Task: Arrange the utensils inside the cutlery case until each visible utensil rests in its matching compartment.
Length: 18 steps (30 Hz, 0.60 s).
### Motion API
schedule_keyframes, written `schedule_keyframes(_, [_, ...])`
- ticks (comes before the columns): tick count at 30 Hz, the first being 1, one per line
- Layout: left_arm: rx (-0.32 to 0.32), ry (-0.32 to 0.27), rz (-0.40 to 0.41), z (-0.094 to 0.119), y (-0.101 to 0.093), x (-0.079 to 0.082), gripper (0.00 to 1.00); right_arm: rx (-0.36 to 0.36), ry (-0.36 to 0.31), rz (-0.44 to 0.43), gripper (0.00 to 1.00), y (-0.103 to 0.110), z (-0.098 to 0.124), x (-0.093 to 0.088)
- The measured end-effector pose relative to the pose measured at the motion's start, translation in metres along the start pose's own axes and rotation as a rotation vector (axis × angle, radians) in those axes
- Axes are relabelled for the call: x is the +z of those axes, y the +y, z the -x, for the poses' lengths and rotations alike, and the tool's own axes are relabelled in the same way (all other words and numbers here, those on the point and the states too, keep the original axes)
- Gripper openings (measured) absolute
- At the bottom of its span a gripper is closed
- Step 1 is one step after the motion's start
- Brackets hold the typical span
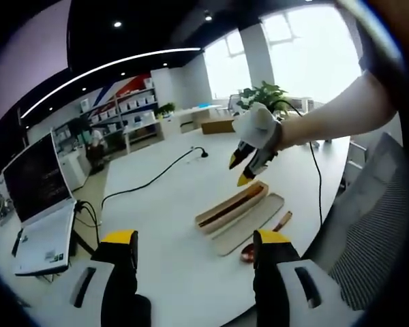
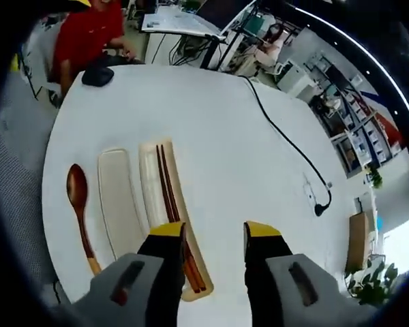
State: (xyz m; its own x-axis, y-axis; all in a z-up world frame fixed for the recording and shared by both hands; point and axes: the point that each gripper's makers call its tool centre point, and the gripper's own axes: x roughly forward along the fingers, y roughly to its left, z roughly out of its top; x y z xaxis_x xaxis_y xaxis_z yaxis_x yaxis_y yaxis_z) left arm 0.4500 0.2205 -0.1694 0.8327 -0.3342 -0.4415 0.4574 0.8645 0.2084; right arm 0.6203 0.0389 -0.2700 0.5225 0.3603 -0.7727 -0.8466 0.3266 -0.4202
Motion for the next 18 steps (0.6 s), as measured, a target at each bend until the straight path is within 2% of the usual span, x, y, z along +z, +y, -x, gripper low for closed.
schedule_keyframes(6, [0.008,-0.006,0.005,0.002,0.002,0.001,0.71,-0.030,-0.011,-0.016,0.46,-0.001,0.009,-0.002])
schedule_keyframes(14, [0.009,-0.013,-0.005,0.003,0.001,0.002,0.71,-0.044,-0.009,-0.045,0.57,0.010,0.025,-0.012])
schedule_keyframes(18, [0.001,-0.010,-0.022,0.003,-0.002,0.003,0.71,-0.057,-0.001,-0.049,0.67,0.013,0.033,-0.019])
